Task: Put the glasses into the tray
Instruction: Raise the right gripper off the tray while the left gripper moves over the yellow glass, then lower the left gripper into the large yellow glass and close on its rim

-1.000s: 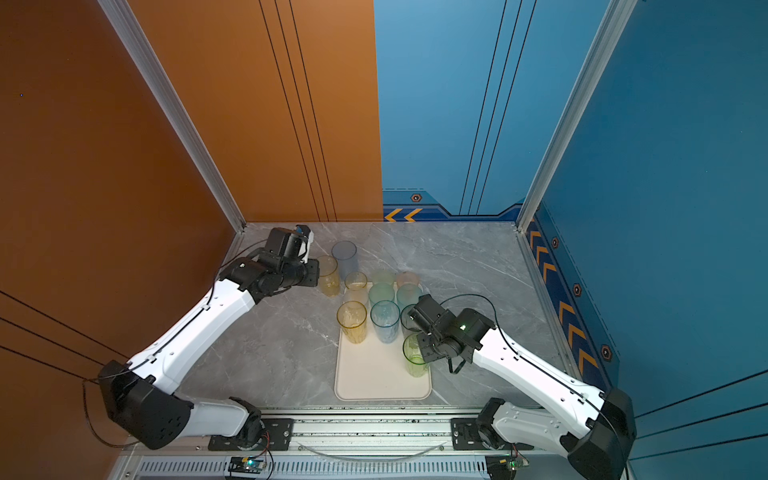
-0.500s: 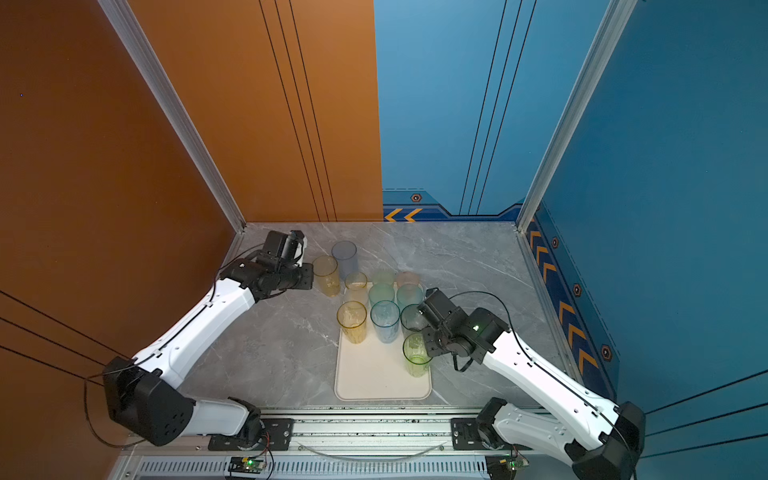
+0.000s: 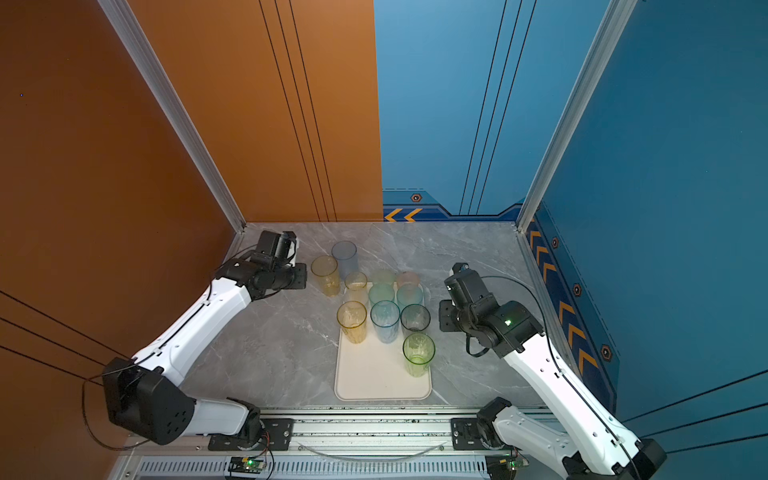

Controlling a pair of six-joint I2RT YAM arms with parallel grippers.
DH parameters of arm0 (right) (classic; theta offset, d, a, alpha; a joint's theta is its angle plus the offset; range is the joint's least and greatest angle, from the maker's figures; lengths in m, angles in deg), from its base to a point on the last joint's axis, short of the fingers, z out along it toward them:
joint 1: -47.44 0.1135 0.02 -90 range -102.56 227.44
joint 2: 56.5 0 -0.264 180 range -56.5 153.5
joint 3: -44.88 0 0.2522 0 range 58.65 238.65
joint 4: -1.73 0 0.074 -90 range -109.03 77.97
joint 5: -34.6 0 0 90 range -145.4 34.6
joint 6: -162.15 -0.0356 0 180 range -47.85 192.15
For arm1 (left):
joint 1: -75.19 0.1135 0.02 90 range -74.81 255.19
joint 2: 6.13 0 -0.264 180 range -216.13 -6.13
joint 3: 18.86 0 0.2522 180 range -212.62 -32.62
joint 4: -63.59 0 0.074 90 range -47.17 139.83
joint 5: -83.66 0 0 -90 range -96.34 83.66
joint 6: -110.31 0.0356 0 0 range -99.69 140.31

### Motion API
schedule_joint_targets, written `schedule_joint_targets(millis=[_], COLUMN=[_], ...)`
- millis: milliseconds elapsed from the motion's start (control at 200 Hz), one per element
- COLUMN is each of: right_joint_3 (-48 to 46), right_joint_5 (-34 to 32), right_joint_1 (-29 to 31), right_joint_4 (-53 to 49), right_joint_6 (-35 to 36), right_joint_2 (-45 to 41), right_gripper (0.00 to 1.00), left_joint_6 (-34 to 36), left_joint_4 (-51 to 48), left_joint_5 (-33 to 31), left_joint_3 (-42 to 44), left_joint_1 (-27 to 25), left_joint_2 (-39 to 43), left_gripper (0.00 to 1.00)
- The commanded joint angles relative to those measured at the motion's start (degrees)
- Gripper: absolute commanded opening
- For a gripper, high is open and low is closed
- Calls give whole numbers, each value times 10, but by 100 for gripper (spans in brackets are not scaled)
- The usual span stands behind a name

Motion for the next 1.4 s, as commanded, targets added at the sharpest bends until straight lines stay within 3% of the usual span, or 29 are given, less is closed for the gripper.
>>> schedule_joint_targets(millis=[0, 756, 1397], right_joint_3=[22, 87, 93], right_joint_5=[5, 37, 55], right_joint_1=[-17, -34, -59], right_joint_4=[19, 48, 52], right_joint_6=[16, 67, 79], right_joint_2=[18, 115, 126], right_gripper=[40, 40, 40], left_joint_6=[9, 28, 37], left_joint_4=[-20, -35, -50], left_joint_5=[29, 60, 49], left_joint_3=[-13, -137, -197], left_joint_1=[17, 34, 35], left_joint_2=[-22, -167, -235], left_gripper=[19, 20, 19])
